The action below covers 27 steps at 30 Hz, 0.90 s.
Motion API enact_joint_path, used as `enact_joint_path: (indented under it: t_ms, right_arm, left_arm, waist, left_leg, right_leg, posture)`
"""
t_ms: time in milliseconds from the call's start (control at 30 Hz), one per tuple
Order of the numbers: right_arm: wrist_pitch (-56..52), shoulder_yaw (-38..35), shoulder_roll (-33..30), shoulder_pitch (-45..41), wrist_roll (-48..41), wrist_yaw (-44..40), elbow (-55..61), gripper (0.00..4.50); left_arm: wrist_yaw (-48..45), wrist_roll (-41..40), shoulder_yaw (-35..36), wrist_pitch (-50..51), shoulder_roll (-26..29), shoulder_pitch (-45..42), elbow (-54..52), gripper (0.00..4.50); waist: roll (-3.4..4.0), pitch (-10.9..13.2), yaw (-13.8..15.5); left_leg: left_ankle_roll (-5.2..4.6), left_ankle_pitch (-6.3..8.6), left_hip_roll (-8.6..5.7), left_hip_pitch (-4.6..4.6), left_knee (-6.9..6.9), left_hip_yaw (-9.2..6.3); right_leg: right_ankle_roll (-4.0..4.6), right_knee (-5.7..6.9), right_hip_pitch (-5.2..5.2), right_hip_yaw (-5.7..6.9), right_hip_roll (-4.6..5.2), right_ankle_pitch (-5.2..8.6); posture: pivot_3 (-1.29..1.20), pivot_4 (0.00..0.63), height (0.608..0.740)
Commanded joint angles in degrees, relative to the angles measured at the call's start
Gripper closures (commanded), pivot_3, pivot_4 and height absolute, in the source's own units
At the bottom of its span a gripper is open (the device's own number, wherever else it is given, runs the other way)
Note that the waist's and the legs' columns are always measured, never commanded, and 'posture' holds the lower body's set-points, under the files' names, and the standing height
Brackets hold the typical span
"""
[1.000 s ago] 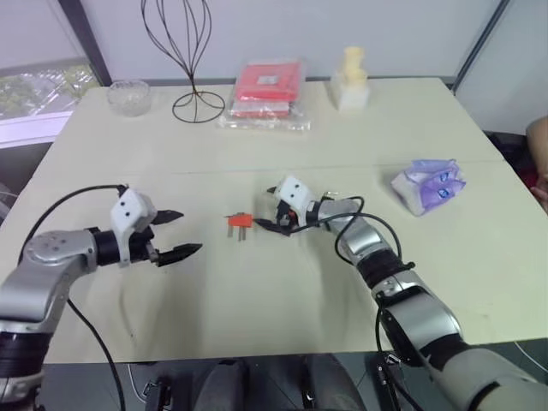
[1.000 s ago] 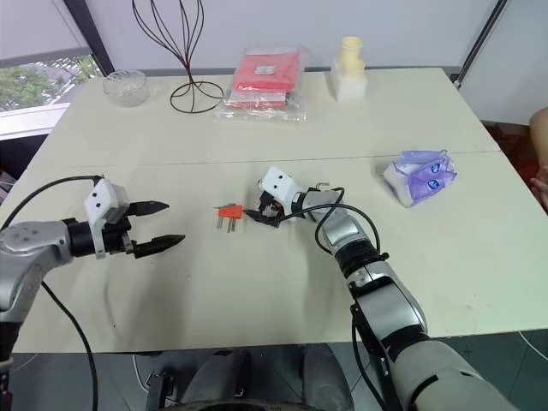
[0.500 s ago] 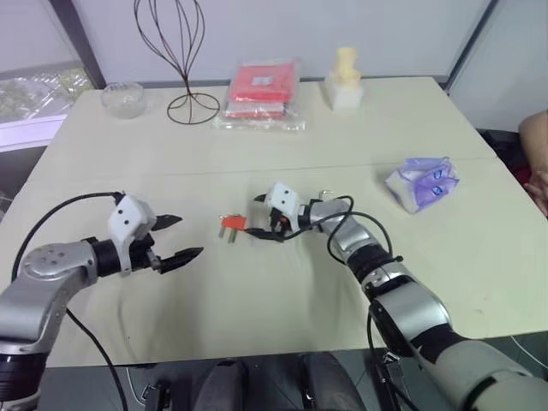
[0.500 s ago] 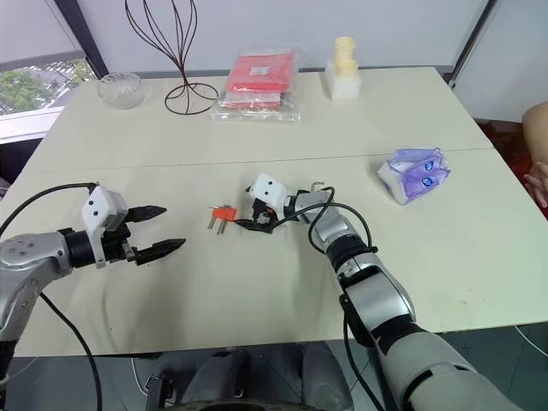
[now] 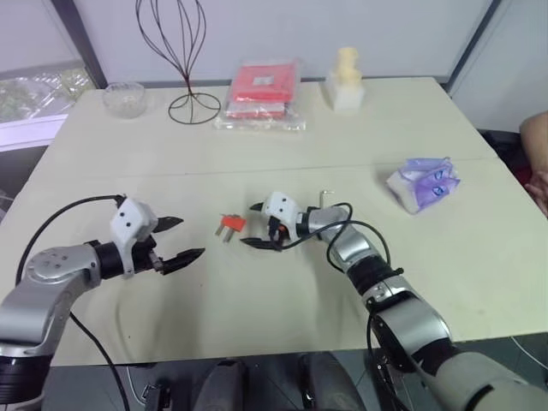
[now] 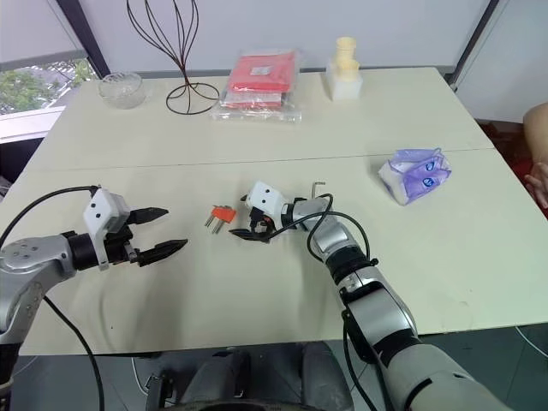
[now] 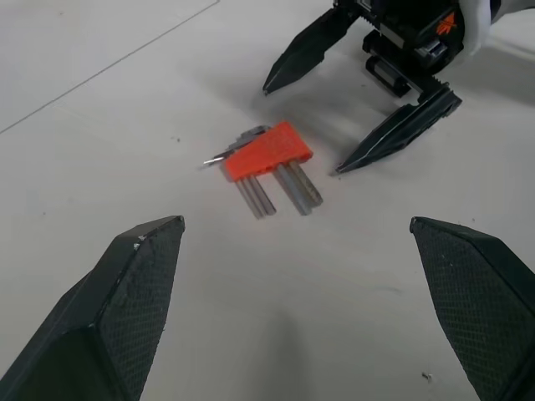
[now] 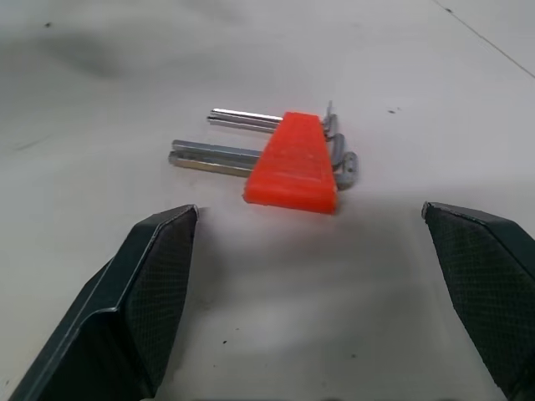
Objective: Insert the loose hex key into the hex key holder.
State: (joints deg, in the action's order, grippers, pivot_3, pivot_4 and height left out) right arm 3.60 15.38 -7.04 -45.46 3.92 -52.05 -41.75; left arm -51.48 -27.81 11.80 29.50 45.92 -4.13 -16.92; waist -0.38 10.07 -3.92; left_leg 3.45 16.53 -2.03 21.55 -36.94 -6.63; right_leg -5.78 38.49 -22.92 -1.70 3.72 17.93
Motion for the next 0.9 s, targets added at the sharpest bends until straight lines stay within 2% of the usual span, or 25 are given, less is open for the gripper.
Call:
enact_joint_path:
  t_ms: [33,467,500,533,700,733,900]
  right_arm:
    - [-2.15,0.04,1.57,1.01,-0.69,1.48,3.1,0.05]
    - [-6.43,0.87,3.58,0.05,-0.58,2.18,2.5,0.05]
    - [-6.51,0.96,3.57,-0.07,-0.42,2.23,2.43,0.56]
    - [-6.74,1.04,3.6,-0.21,-0.33,2.26,2.34,0.84]
    - [-6.79,1.38,3.39,-0.54,0.47,2.92,1.44,3.41]
    - [-6.72,1.42,3.23,-0.48,0.52,2.95,1.52,3.52]
    - [-1.66,1.89,-0.73,-0.16,2.03,2.76,8.81,3.52]
  left_arm:
    - [0.23,0.48,-0.32,-1.2,-0.23,-0.92,-0.43,0.0]
    - [1.02,1.48,-1.43,-2.37,-1.47,-0.93,0.19,0.0]
    - [1.14,1.51,-1.42,-2.4,-1.61,-0.94,0.21,0.0]
    - [1.23,1.61,-1.45,-2.47,-1.75,-0.97,0.28,0.0]
    - [1.6,2.04,-1.55,-2.78,-2.36,-0.86,0.44,0.0]
    - [1.62,2.11,-1.51,-2.77,-2.46,-0.78,0.38,0.0]
    - [0.5,1.02,-0.81,-2.04,-2.17,-2.23,1.66,0.0]
  waist:
    - [0.0,0.0,-0.02]
    - [0.0,-0.01,-0.07]
    - [0.0,-0.01,-0.07]
    - [0.0,-0.01,-0.05]
    - [0.0,-0.01,0.0]
    - [0.0,-0.01,0.01]
    - [0.01,-0.01,0.32]
  left_leg:
    - [0.0,0.0,0.0,0.0,0.0,0.0]
    - [-0.02,0.01,0.01,-0.01,0.01,0.0]
    - [-0.02,0.01,0.01,-0.01,0.01,0.01]
    - [-0.02,0.01,0.01,-0.01,0.01,0.0]
    - [-0.02,0.01,0.0,-0.01,0.0,0.0]
    - [-0.02,0.01,0.0,-0.01,0.0,0.0]
    - [-0.02,0.01,-0.01,0.0,-0.01,0.0]
  right_leg:
    - [0.0,0.0,0.0,0.0,0.0,0.0]
    - [0.0,0.02,-0.02,0.0,-0.01,0.0]
    - [0.0,0.02,-0.02,-0.01,-0.01,0.0]
    - [0.0,0.03,-0.02,-0.01,-0.01,0.0]
    - [0.0,0.03,-0.02,-0.01,0.0,0.0]
    - [0.0,0.03,-0.02,0.0,0.0,0.0]
    - [0.0,0.04,-0.02,-0.01,0.01,0.0]
  posture:
    - [0.0,0.15,0.74]
    - [0.0,0.15,0.74]
    - [0.0,0.15,0.74]
    - [0.0,0.15,0.74]
    - [0.0,0.15,0.74]
    - [0.0,0.15,0.74]
    - [0.0,0.15,0.74]
